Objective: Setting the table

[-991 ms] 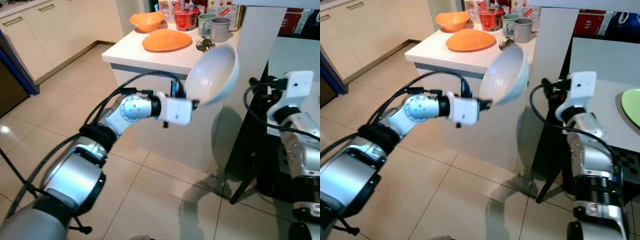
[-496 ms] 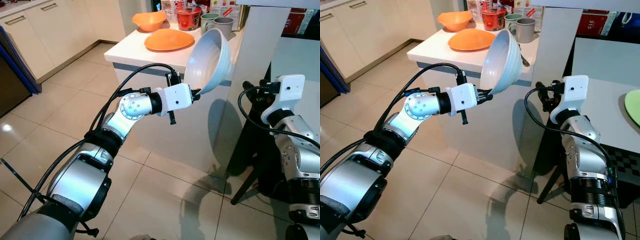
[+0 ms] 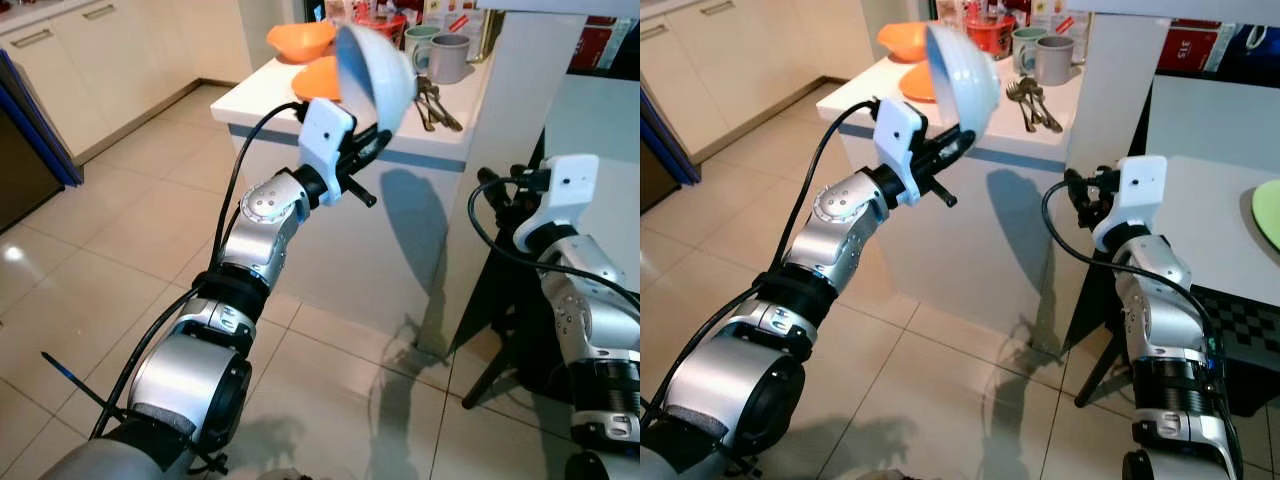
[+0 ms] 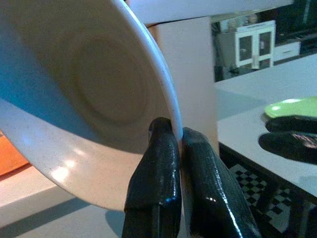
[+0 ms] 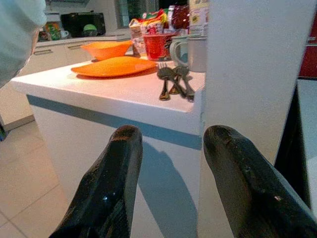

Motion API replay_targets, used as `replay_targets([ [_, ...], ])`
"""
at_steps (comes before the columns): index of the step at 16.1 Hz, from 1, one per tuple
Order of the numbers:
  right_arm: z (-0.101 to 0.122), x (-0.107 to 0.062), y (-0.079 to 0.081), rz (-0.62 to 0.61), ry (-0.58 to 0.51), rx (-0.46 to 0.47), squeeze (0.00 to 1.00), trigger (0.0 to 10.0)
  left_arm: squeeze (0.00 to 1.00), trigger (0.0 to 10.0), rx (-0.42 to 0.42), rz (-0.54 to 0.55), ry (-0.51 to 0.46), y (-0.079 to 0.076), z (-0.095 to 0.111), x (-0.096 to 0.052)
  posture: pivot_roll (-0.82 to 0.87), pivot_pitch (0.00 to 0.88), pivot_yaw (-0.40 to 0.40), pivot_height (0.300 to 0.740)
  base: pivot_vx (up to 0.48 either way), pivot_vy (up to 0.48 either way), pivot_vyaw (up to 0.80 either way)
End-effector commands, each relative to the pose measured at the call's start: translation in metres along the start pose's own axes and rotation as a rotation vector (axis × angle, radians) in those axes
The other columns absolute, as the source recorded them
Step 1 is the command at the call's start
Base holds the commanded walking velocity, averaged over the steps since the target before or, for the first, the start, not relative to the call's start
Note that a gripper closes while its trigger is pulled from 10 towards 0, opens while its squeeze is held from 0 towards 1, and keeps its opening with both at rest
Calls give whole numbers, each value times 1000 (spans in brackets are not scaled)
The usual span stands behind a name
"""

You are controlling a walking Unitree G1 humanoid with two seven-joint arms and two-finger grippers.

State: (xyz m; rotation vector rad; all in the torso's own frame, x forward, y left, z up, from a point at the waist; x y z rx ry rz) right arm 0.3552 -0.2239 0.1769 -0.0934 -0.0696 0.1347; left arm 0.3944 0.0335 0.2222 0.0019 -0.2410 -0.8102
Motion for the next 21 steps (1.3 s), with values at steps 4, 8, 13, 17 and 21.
replay_targets([
  [4, -8, 1, 9, 22, 23, -10, 0, 10000, 0, 0, -8, 41, 31, -2, -8, -4, -42, 0, 95, 740, 0, 0, 0],
  [8, -5, 2, 11, 37, 17, -48, 0, 10000, 0, 0, 165, -96, 89, -12, -11, -8, -42, 0, 96, 740, 0, 0, 0],
  [13, 5, 2, 5, 33, -3, -121, 0, 10000, 0, 0, 425, -389, 170, -32, -17, -24, -41, 0, 106, 740, 0, 0, 0],
  [17, -10, 2, 19, 23, 37, 54, 0, 10000, 0, 0, 72, -80, 105, -9, -14, -14, -34, 0, 93, 740, 0, 0, 0],
  [21, -31, 4, 28, -41, 95, 175, 0, 10000, 0, 0, -147, 298, 131, 29, -38, -34, -20, 0, 83, 740, 0, 0, 0],
])
Point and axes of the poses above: a point about 5 cm out from each wrist's last joint towards the gripper, its own x axis pointing out of the wrist towards the gripper, its own z axis along the axis of the wrist's last joint, y = z × x, the point moved 2 cm from there along x, pointing out of the wrist towards the gripper, and after that the axes turned 3 degrees about -x, right-handed, at the moved point
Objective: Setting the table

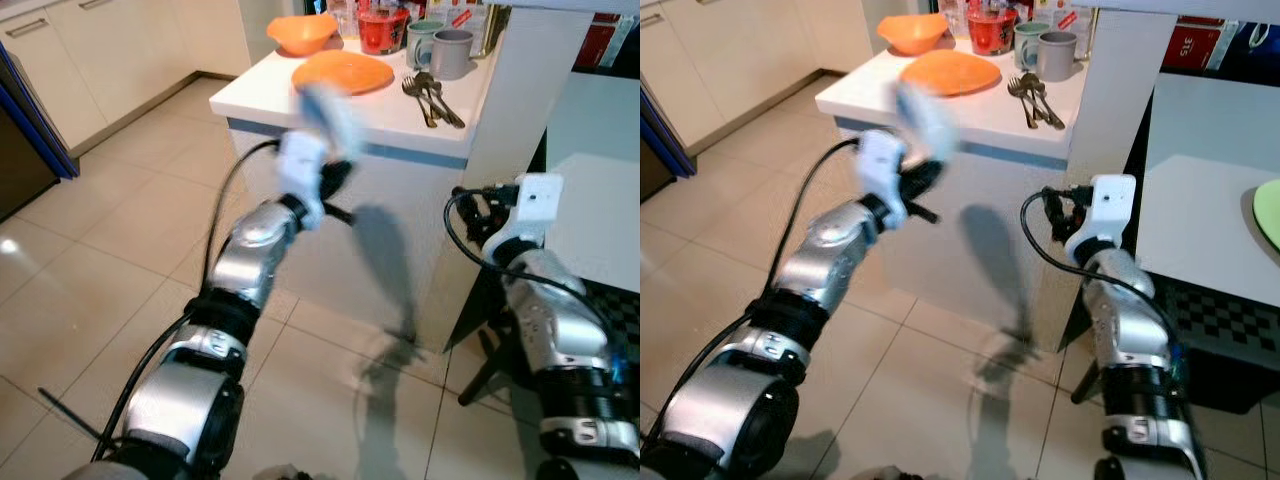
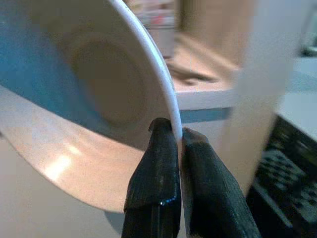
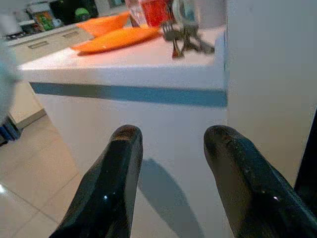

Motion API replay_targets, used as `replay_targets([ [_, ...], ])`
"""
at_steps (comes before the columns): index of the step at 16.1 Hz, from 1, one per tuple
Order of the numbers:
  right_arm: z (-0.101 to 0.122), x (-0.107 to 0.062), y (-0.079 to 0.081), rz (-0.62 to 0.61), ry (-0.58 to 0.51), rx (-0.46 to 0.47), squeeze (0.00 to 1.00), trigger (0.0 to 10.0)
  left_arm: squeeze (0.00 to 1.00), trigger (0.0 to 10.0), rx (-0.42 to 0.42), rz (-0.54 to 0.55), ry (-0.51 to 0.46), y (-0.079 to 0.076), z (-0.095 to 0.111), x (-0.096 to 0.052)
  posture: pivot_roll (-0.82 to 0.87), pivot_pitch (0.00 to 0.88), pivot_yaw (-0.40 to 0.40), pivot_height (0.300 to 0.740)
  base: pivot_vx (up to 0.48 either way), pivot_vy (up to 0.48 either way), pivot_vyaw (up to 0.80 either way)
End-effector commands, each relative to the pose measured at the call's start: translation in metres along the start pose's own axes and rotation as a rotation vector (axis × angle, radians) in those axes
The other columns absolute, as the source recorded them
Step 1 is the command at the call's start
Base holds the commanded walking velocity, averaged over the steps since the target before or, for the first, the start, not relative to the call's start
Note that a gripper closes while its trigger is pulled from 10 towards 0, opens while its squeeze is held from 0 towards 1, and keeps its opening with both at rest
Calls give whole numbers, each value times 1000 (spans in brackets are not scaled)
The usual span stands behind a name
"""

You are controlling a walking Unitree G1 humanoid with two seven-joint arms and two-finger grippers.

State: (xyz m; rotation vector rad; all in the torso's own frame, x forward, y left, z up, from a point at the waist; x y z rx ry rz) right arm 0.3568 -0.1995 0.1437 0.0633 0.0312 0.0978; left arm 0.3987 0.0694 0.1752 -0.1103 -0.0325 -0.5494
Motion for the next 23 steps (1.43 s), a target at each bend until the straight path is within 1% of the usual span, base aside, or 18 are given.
replay_targets([
  [1, -4, 2, 3, -9, 16, 34, 0, 10000, 0, 0, -50, 76, -12, 12, 1, -4, -17, 0, 79, 740, 0, 0, 0],
  [2, -9, 2, 7, -6, 28, 44, 0, 10000, 0, 0, -109, 124, 9, 16, -7, -7, -15, 0, 76, 740, 0, 0, 0],
  [3, -14, 2, 10, -3, 43, 50, 0, 10000, 0, 0, -132, 144, 40, 14, -18, -9, -14, 0, 74, 740, 0, 0, 0],
  [4, -20, 3, 9, -23, 65, 73, 0, 10000, 0, 0, -188, 173, 58, 13, -27, -10, -14, 0, 68, 740, 0, 0, 0],
  [5, -27, 3, 6, -65, 90, 115, 0, 10000, 0, 0, -244, 212, 68, 13, -33, -11, -13, 0, 64, 740, 0, 0, 0],
  [6, -30, 4, 7, -75, 106, 119, 0, 10000, 0, 0, -239, 227, 75, 14, -35, -12, -11, 0, 59, 740, 0, 0, 0],
  [7, -35, 5, 12, -69, 125, 92, 0, 10000, 0, 0, -212, 256, 75, 17, -35, -12, -8, 0, 56, 740, 0, 0, 0],
  [8, -35, 5, 14, -56, 128, 81, 0, 10000, 0, 0, -216, 263, 80, 18, -35, -12, -8, 0, 56, 740, 0, 0, 0],
  [9, -35, 5, 16, -45, 127, 52, 0, 10000, 0, 0, -183, 269, 97, 19, -35, -12, -5, 0, 53, 740, 0, 0, 0],
  [10, -35, 6, 13, -51, 129, 33, 0, 10000, 0, 0, -145, 274, 120, 22, -37, -13, -7, 0, 54, 740, 0, 0, 0],
  [11, -34, 6, 11, -58, 125, 43, 0, 10000, 0, 0, -124, 279, 135, 24, -38, -14, -6, 0, 53, 740, 0, 0, 0],
  [13, -35, 7, 10, -64, 128, 41, 0, 10000, 0, 0, -120, 285, 140, 26, -38, -14, -6, 0, 55, 740, 0, 0, 0],
  [14, -34, 7, 9, -66, 128, 36, 0, 10000, 0, 0, -97, 273, 137, 25, -36, -13, -7, 0, 54, 740, 0, 0, 0],
  [15, -35, 7, 11, -64, 129, 33, 0, 10000, 0, 706, -82, 264, 135, 23, -34, -11, -7, 0, 56, 740, 0, 0, 0],
  [16, -35, 8, 11, -63, 129, 32, 0, 10000, 0, 706, -84, 264, 135, 23, -34, -11, -7, 0, 56, 740, 0, 0, 0],
  [17, -35, 8, 11, -62, 128, 28, 0, 10000, 0, 784, -54, 252, 130, 22, -32, -9, -8, 0, 57, 740, 0, 0, 0],
  [18, -35, 8, 11, -61, 128, 28, 0, 10000, 0, 0, -52, 249, 126, 22, -31, -9, -8, 0, 57, 740, 0, 0, 0],
  [23, -38, 7, 12, -58, 130, 29, 0, 10000, 0, 0, -37, 208, 101, 17, -28, -7, -14, 0, 61, 740, 0, 0, 0],
])
Point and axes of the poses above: a point about 5 cm out from each wrist's last joint towards the gripper, its own x axis pointing out of the wrist towards the gripper, its own z axis along the axis of the wrist's last joint, y = z × x, the point moved 2 cm from there along x, pointing out of the wrist towards the gripper, and after that the axes turned 3 degrees about -x, right-handed, at the moved point
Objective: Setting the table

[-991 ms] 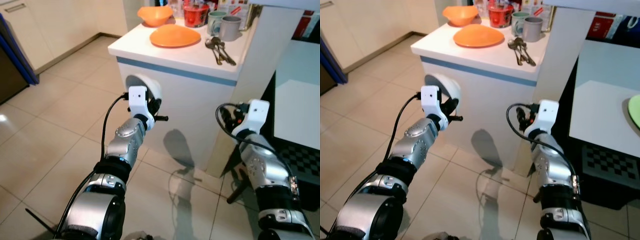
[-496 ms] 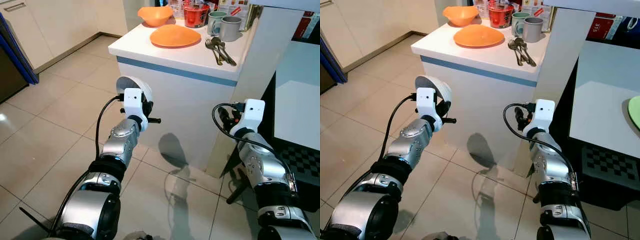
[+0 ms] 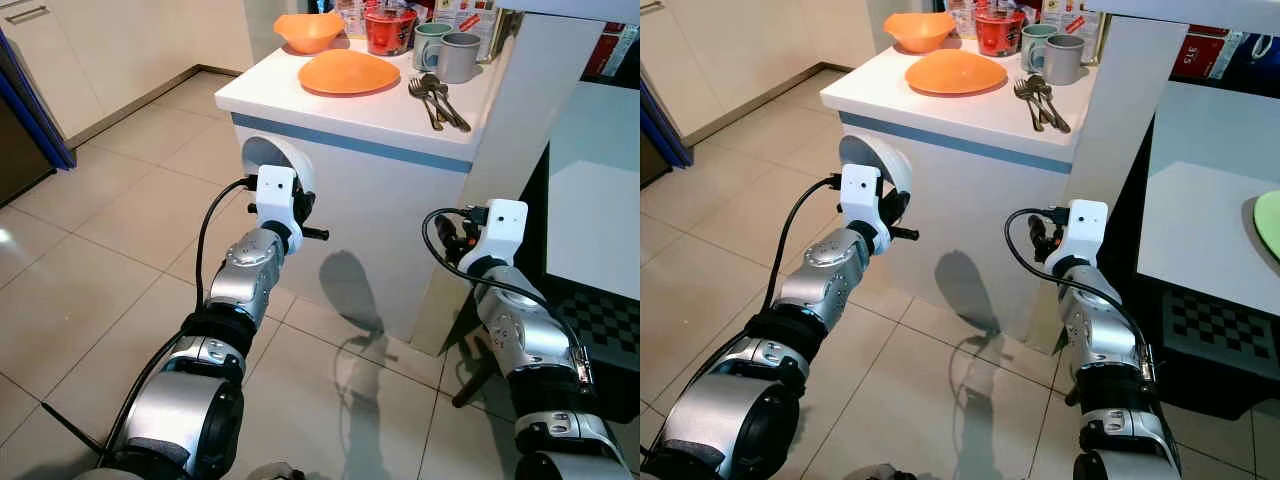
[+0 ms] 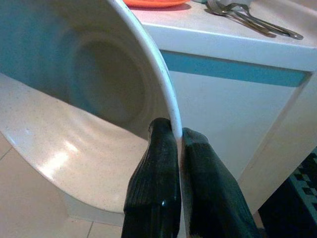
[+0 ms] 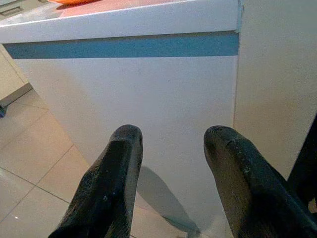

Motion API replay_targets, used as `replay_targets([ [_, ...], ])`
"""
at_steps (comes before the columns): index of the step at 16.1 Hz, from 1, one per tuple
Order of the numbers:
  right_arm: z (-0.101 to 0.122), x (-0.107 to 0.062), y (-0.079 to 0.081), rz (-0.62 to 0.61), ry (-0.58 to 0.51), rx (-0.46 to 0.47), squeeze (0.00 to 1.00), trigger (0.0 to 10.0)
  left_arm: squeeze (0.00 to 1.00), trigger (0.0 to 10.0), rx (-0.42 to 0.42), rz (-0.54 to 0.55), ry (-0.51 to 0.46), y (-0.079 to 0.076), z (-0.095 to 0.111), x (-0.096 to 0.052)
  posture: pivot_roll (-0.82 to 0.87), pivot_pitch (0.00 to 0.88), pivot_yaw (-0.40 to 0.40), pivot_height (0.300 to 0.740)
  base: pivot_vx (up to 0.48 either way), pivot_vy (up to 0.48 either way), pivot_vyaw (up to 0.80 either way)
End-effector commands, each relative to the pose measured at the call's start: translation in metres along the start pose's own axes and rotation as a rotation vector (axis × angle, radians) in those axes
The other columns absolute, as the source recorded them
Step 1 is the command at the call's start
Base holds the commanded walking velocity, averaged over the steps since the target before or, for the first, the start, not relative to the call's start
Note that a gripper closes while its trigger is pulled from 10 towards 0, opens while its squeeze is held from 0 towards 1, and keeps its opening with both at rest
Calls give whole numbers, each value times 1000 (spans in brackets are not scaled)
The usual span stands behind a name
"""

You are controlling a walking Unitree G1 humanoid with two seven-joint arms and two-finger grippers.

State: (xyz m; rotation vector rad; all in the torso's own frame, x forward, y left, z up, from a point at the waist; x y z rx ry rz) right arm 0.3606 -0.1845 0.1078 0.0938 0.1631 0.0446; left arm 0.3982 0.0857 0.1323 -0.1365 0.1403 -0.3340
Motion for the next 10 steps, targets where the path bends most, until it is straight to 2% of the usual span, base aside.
replay_targets([
  [1, -2, 1, 0, -1, 3, -12, 0, 10000, 0, 0, 31, -15, -49, -2, 13, 2, -15, 0, 61, 740, 0, 0, 0],
  [10, -1, 2, 1, 4, 1, -20, 0, 10000, 0, 0, 55, -34, -68, -2, 17, 2, -14, 0, 59, 740, 0, 0, 0],
])
Point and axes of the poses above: a point about 5 cm out from each wrist's last joint towards the gripper, its own x axis pointing out of the wrist towards the gripper, its own z axis along the axis of the wrist's last joint, y = z × x, the point moved 2 cm from there along x, pointing out of the wrist towards the gripper, and after that the axes turned 3 degrees about -x, right-handed, at the moved point
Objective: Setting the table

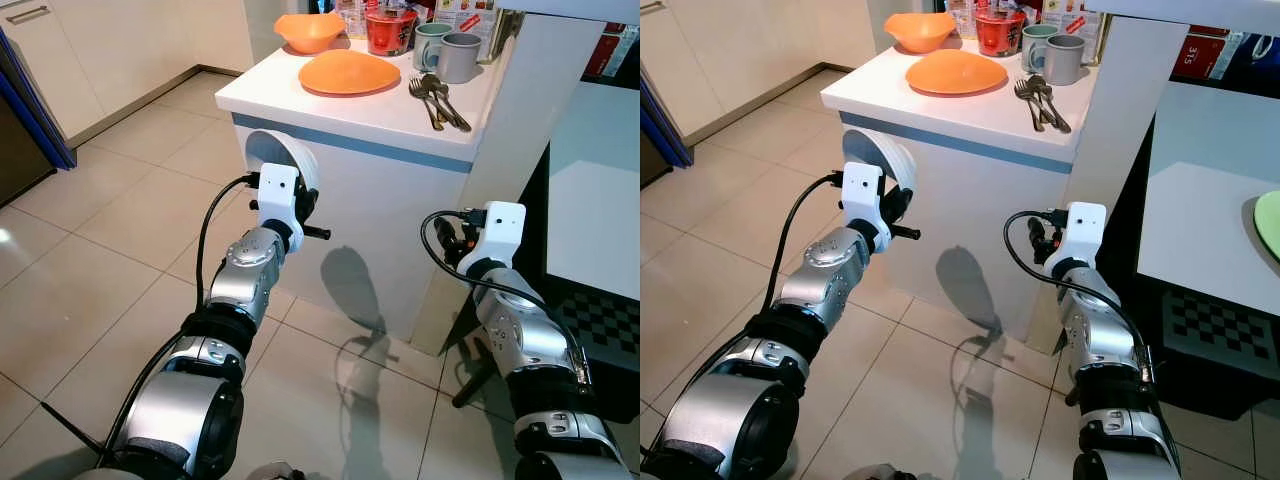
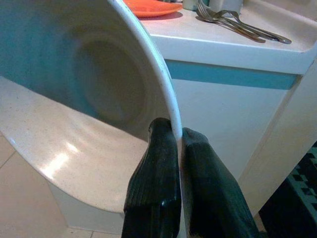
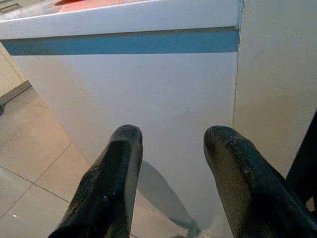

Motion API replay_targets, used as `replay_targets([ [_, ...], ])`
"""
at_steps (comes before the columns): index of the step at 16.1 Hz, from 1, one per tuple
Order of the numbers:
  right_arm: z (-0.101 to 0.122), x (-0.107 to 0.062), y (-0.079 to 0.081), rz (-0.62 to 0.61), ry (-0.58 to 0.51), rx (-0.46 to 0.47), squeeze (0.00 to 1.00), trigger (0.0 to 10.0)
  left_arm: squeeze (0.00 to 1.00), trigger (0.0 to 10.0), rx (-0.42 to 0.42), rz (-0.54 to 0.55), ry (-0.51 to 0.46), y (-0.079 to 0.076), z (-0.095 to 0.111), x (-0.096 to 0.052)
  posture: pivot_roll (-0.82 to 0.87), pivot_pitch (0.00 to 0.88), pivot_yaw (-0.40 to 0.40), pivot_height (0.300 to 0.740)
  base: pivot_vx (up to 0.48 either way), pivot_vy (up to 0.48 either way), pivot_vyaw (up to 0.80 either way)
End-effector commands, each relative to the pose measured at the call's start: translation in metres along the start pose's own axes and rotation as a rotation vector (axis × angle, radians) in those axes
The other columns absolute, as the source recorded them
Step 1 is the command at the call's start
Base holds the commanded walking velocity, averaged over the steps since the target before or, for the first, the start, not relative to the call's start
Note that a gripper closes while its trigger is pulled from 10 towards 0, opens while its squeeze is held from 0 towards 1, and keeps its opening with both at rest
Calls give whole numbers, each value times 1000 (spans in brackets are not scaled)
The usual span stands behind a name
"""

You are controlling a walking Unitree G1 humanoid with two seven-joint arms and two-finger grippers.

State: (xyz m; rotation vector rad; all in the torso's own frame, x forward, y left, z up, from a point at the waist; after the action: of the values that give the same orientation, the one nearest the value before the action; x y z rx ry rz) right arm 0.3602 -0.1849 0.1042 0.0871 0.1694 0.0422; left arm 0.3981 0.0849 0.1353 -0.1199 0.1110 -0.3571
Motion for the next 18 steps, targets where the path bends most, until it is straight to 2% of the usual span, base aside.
replay_targets([
  [1, 2, 1, 2, 7, -5, -13, 0, 10000, 0, 0, 35, -15, -47, -1, 15, 3, -14, 0, 59, 740, 0, 0, 0],
  [9, 1, 2, 2, 8, -5, -19, 0, 10000, 0, 0, 72, -59, -48, -3, 17, 3, -13, 0, 60, 740, 0, 0, 0],
  [10, 2, 2, 2, 7, -5, -20, 0, 10000, 0, 0, 97, -80, -50, -5, 18, 3, -13, 0, 60, 740, 0, 0, 0],
  [12, 2, 2, 2, 8, -7, -20, 0, 10000, 0, 0, 201, -167, -42, -11, 20, 3, -10, 0, 60, 740, 0, 0, 0],
  [13, 3, 3, 3, 9, -8, -22, 0, 10000, 0, 0, 284, -226, -33, -14, 22, 2, -8, 0, 60, 740, 0, 0, 0],
  [15, 4, 3, 3, 11, -11, -29, 0, 10000, 0, 0, 575, -399, -2, -24, 20, -3, -5, 0, 58, 740, 0, 0, 0],
  [16, 5, 4, 3, 13, -13, -31, 0, 10000, 0, 0, 771, -506, 29, -27, 17, -7, -5, 0, 59, 740, 0, 0, 0],
  [17, 6, 4, 3, 13, -15, -34, 0, 10000, 0, 0, 927, -584, 64, -26, 15, -11, -6, 0, 60, 740, 0, 0, 0],
  [18, 8, 5, 1, 8, -20, -53, 0, 10000, 0, 0, 1147, -691, 121, -21, 9, -18, -12, 0, 59, 740, 0, 0, 0],
])
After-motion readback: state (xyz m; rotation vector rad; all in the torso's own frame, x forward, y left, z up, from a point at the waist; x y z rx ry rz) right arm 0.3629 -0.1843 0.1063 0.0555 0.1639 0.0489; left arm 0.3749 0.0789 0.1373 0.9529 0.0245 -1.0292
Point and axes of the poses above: a point about 5 cm out from each wrist's last joint towards the gripper, its own x axis pointing out of the wrist towards the gripper, its own z axis along the axis of the wrist's last joint, y = z × x, the point moved 2 cm from there along x, pointing out of the wrist towards the gripper, and after that the axes turned 3 degrees about -x, right-handed, at the moved point
